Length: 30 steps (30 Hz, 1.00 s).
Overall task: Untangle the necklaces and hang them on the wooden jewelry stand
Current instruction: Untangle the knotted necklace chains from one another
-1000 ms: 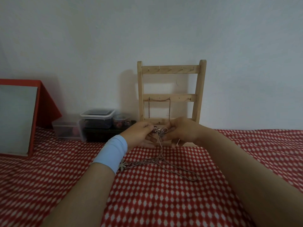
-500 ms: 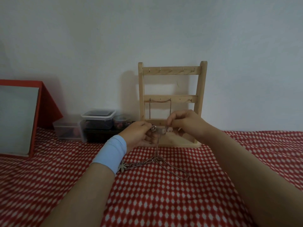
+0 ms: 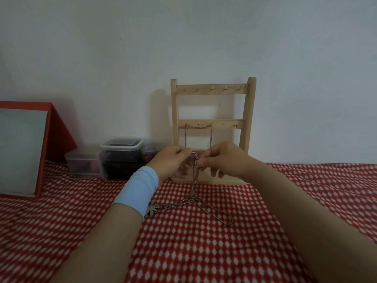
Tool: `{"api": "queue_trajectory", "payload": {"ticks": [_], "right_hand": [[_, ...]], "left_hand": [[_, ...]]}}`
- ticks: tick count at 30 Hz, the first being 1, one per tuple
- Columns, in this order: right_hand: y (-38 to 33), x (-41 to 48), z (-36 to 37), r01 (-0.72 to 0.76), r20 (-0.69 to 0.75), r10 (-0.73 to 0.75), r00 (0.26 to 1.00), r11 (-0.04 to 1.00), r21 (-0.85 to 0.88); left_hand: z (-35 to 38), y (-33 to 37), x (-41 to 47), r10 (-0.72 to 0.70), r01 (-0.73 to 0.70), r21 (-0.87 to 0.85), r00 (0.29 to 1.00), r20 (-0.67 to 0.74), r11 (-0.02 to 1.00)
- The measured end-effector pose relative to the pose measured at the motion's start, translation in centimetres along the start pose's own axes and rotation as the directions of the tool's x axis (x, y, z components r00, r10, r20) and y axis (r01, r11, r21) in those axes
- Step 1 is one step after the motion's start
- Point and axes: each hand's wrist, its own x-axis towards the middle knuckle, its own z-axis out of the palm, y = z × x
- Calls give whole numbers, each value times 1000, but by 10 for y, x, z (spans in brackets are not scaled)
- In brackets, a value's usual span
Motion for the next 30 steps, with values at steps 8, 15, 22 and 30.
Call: {"api": "queue_trajectory", "payload": {"ticks": [8,15,22,30], "right_hand": [[8,1,-1,-49,102,41,994,996,76],[14,5,2,-107,82,107,991,994,-1],[11,3,8,-177,232,184,955,983,-50],[9,3,9,-65,65,71,995,993,-94]], "left_hand": [[-1,0,-5,74,-80,37,987,143,996],[-5,-11,-5,0,-6,28,980,199,1000],[-6,-8,-3,39,-98,325,982,184,941],[-3,-5,-2,2,-54,341,988,153,939]]}}
